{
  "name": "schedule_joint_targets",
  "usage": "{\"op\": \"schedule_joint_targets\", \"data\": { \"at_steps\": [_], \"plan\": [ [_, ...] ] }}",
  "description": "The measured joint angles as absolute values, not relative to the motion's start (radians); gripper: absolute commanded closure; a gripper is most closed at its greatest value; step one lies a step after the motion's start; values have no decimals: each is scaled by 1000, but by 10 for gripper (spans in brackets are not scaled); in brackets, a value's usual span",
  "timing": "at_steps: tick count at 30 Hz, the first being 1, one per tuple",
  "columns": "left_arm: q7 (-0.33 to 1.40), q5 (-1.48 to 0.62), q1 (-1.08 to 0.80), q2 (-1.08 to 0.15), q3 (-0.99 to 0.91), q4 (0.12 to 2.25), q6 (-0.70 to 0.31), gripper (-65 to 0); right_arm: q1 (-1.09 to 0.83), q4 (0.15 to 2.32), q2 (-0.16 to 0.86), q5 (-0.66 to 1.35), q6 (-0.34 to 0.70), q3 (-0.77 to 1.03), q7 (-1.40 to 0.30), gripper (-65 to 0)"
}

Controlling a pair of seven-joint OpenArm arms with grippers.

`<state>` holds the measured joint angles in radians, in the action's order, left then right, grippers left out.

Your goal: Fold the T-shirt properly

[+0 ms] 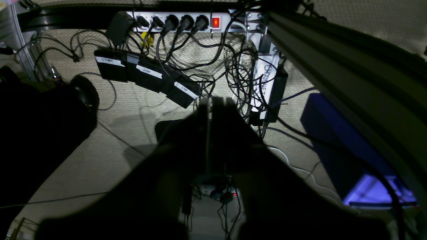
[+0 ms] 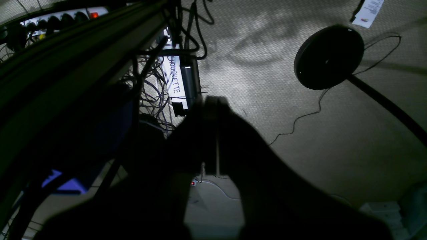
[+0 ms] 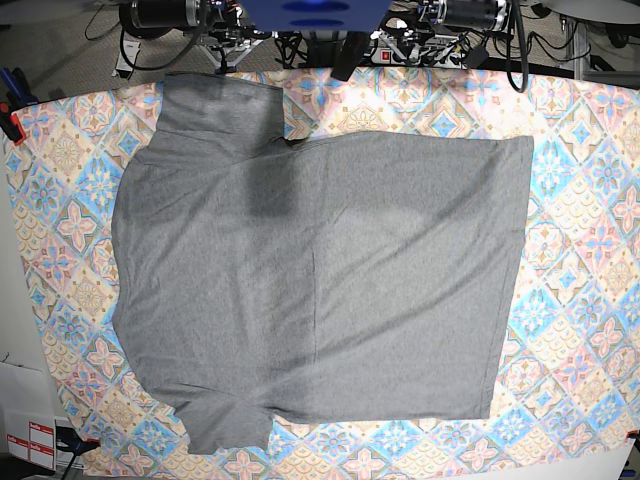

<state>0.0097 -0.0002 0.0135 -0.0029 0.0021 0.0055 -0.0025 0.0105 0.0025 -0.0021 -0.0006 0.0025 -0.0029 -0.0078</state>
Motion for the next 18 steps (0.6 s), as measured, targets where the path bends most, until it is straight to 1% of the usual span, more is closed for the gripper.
{"op": "schedule_joint_targets", "data": {
  "at_steps": [10, 18],
  "plan": [
    [9, 1, 13, -12, 2, 6, -4, 0, 7, 1, 0, -1, 3, -3, -9, 0],
    [3, 0, 1, -71, 2, 6, 6, 0, -24, 1, 47, -1, 2, -4, -3, 0]
  ]
}}
